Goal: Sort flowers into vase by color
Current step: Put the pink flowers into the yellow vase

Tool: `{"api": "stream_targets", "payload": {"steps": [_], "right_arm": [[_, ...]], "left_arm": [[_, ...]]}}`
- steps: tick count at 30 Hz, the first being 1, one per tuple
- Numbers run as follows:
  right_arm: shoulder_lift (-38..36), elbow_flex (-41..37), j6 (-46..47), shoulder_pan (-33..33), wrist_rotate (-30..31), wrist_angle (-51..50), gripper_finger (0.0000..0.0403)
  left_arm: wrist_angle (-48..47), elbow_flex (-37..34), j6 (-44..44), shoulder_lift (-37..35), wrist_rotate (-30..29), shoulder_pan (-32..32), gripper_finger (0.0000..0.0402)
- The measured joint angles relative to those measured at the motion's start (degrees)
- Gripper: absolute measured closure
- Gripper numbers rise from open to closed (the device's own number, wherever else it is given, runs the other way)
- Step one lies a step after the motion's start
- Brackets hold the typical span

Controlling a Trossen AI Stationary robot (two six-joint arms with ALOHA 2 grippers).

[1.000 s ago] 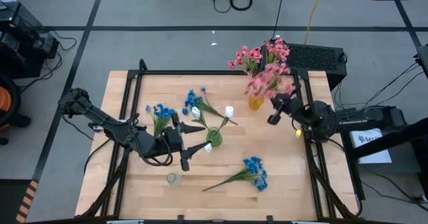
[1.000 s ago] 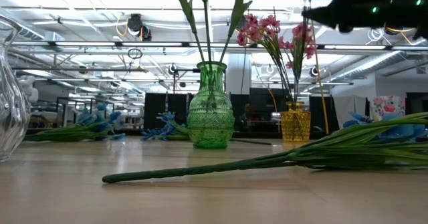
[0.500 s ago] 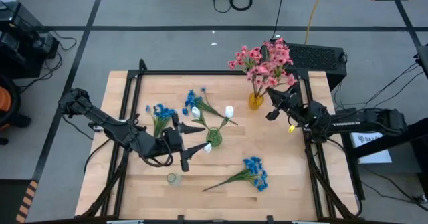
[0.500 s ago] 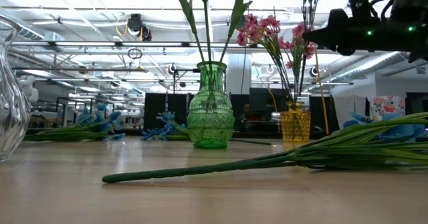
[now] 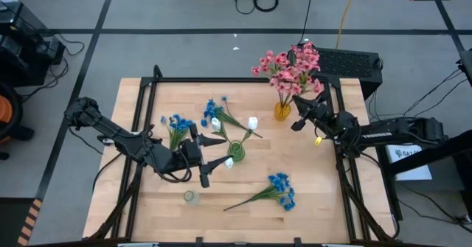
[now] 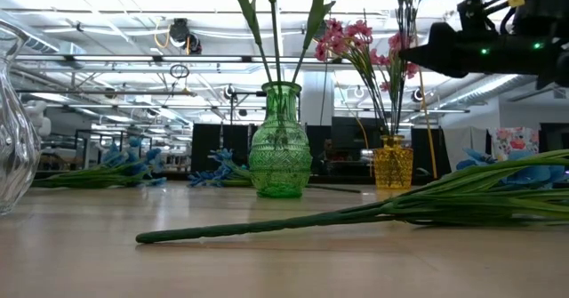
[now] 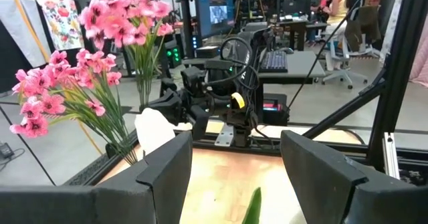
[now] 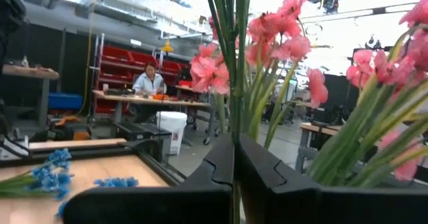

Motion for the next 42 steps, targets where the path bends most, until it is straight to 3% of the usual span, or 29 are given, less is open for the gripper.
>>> {"api": "stream_targets", "payload": {"steps": [32,42], "right_arm": [[13.07,0.0,1.49,-3.9,-0.69,3.06,0.0403],[13.89,0.0,1.7,-4.53,-0.2,3.01,0.0391]], "left_arm": [[-0.09,0.0,0.0,0.0,0.04,0.02,0.0167],[-0.13,0.0,0.0,0.0,0.07,0.02,0.0167]]}}
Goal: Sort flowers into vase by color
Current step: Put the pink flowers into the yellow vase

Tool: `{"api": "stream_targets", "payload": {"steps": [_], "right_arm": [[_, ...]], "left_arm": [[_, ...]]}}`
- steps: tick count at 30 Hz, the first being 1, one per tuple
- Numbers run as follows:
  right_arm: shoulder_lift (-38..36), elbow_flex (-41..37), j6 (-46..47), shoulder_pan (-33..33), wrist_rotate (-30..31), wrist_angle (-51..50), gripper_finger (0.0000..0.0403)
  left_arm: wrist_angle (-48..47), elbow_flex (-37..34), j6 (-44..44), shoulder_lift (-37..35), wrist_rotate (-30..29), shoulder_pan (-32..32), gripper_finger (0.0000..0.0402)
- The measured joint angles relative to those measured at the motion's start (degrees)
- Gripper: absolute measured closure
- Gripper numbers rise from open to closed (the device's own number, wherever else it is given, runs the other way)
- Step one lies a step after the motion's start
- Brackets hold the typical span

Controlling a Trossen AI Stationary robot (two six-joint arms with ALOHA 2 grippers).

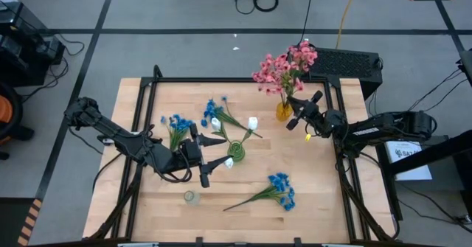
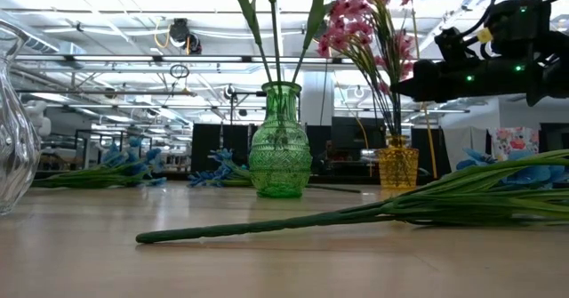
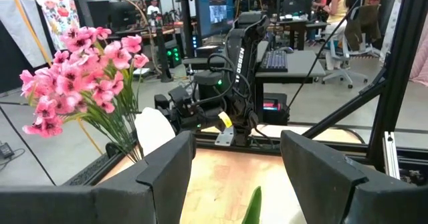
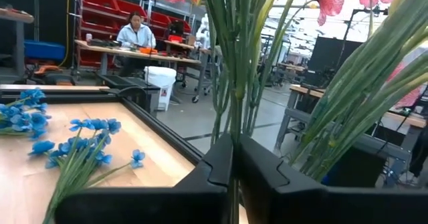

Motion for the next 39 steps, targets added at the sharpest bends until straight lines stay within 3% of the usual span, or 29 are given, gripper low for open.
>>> {"api": "stream_targets", "payload": {"steps": [12,25,39], "right_arm": [[-1.25,0.0,-0.06,0.2,4.68,0.09,0.033],[-2.1,0.0,3.35,0.24,4.63,-5.14,0.0259],[-7.6,0.0,4.58,2.12,7.86,-10.95,0.0123]], "left_arm": [[-0.97,0.0,-0.02,0.0,0.0,0.0,0.0167],[-1.2,0.0,-0.04,0.0,0.33,-0.12,0.0167],[-3.19,-0.02,-1.55,0.02,0.33,-0.11,0.0167]]}}
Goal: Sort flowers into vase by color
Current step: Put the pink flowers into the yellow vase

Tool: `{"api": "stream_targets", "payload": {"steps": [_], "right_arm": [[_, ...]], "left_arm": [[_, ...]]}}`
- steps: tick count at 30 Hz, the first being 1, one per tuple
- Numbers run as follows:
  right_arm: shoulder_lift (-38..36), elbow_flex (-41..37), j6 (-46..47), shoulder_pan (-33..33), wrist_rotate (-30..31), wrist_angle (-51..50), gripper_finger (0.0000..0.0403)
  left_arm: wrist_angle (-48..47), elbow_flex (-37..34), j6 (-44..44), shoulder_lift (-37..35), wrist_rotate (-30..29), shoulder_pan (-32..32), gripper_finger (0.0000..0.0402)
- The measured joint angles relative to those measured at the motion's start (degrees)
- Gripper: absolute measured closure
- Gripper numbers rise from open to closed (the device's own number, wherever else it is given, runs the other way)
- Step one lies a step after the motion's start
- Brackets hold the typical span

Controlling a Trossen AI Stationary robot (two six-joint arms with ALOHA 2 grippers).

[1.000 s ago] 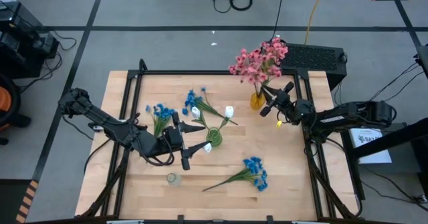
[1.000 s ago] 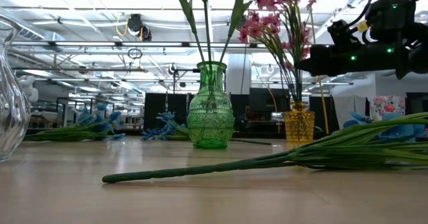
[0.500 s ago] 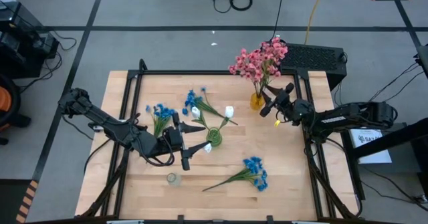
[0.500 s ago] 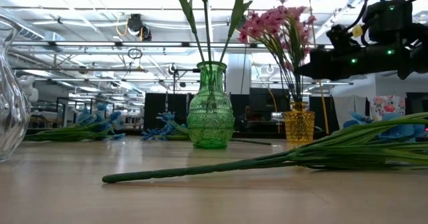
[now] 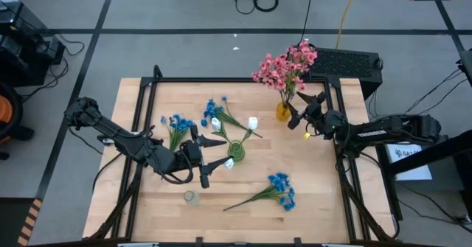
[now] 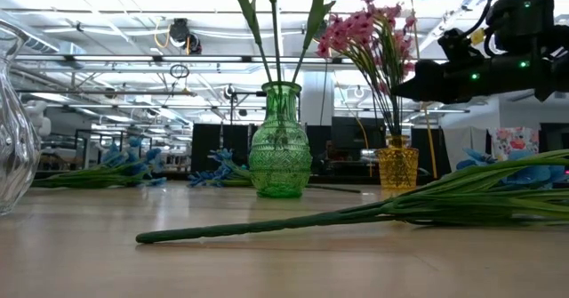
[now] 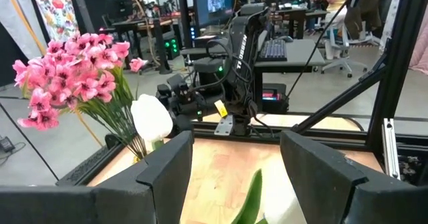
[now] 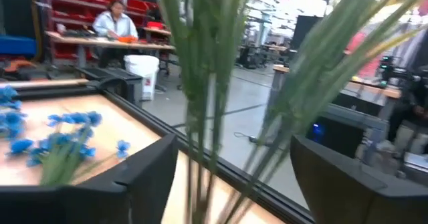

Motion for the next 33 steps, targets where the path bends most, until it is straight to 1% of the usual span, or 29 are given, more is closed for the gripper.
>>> {"api": "stream_targets", "payload": {"steps": [3,5,10,15,18,22,26,29,33], "right_arm": [[-1.8,0.0,-0.12,0.7,2.7,-2.79,0.011],[-3.1,0.0,-0.21,1.24,3.0,-3.99,0.0108],[-5.66,0.0,-0.27,3.07,4.73,-4.49,0.0115],[-7.53,0.0,-0.1,6.96,4.97,-4.57,0.0125],[-8.07,0.0,-0.07,9.3,4.95,-4.12,0.0142],[-7.98,0.57,-0.05,11.22,4.02,-4.87,0.0182],[-7.17,3.75,1.81,13.36,2.6,-11.1,0.0218],[-6.31,7.65,1.2,15.0,7.14,-16.63,0.0236],[-5.44,13.19,-1.28,15.71,13.33,-22.06,0.0248]], "left_arm": [[-0.12,0.0,-0.02,0.0,-0.01,-0.09,0.0167],[-0.11,0.0,-0.02,0.0,-0.02,-0.3,0.0167],[-0.1,0.0,-0.02,0.0,-0.02,-0.69,0.0167],[-0.09,0.0,-0.02,0.0,-0.02,-0.7,0.0167],[-0.09,0.0,0.01,0.0,-0.02,-0.68,0.0167],[-0.09,0.0,0.02,0.0,-0.02,-0.64,0.0167],[-0.07,0.0,0.02,0.0,-0.02,-0.63,0.0167],[-0.02,0.0,0.04,0.0,-0.04,-0.63,0.0167],[0.22,0.0,0.04,0.0,-0.04,-0.66,0.0167]]}}
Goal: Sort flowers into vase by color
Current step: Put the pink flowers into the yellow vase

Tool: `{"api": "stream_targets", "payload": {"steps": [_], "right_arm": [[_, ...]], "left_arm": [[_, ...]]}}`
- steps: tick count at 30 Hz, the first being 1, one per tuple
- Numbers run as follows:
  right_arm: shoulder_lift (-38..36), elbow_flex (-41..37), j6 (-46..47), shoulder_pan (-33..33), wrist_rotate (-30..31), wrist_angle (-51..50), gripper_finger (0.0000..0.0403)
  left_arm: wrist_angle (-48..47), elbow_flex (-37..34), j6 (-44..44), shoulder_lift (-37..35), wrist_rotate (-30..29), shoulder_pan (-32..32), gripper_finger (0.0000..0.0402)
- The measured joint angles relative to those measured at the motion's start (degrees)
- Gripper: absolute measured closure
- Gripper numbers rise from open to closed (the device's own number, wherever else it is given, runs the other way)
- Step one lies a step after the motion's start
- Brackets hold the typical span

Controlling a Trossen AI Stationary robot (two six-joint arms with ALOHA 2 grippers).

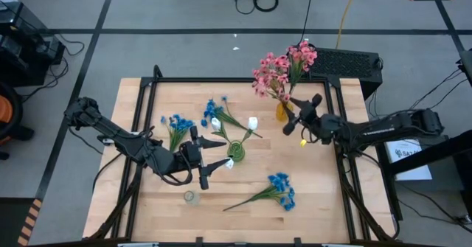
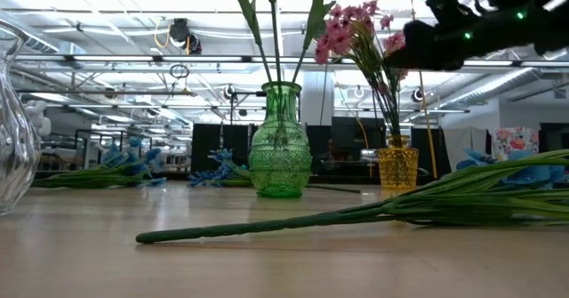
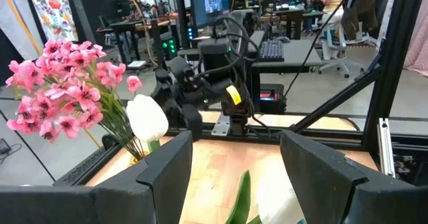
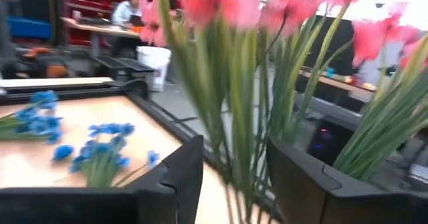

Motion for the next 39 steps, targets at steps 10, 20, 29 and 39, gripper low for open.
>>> {"api": "stream_targets", "payload": {"steps": [10,20,29,39], "right_arm": [[0.2,8.09,0.64,-0.02,2.59,-14.57,0.0307],[-0.75,8.32,2.39,-0.02,2.84,-15.23,0.0392],[-7.5,8.32,1.26,-0.02,2.98,-18.94,0.0399],[-15.68,8.36,3.61,-0.02,2.96,-32.06,0.0399]], "left_arm": [[-0.33,0.0,0.04,0.0,0.0,0.0,0.0167],[-0.36,0.0,0.07,0.0,0.0,0.0,0.0167],[-0.77,0.0,0.07,0.0,0.0,0.0,0.0167],[-0.79,0.0,0.09,0.0,0.0,0.0,0.0167]]}}
